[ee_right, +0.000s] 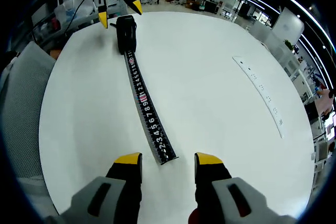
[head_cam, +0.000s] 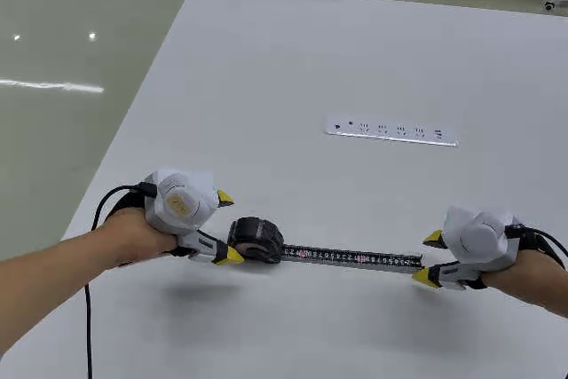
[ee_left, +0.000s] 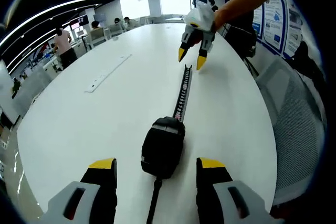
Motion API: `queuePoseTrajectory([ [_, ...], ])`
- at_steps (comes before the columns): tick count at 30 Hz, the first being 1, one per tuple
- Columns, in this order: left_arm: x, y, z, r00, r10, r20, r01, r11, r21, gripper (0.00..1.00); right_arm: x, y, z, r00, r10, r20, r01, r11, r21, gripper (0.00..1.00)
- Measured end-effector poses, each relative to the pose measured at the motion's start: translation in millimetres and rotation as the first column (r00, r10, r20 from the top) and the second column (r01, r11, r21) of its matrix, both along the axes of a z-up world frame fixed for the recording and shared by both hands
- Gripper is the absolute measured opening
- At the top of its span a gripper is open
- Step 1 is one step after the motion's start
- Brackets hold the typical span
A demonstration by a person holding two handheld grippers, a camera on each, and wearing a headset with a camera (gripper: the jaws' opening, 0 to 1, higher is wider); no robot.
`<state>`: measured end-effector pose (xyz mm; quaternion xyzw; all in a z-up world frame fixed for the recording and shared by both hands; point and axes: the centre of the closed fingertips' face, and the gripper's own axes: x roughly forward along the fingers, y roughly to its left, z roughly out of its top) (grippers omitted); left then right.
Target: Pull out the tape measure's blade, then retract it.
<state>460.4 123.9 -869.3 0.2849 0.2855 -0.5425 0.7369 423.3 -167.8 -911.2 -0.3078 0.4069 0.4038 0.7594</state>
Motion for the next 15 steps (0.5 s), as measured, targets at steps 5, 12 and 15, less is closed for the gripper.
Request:
queuePoseTrajectory([
  [5,0.1,4.0,7.2,0.997,0.077,-0.007,-0.078,0.996,-0.036,0.6,-3.9,-1.2,7.7,0.998,-0.066,0.02,0.065,0.997,0.041,0.41],
  [12,-2.7,8.8,11.1,0.99,0.143,-0.012,-0.143,0.988,-0.064,0.62,-8.5,-2.2,14.8,0.988,-0.149,0.033,0.146,0.985,0.088,0.46],
  [15,-4.7,8.3,12.6,0.983,0.181,-0.013,-0.181,0.98,-0.078,0.68,-9.7,-2.0,18.7,0.979,-0.197,0.046,0.191,0.975,0.114,0.47],
])
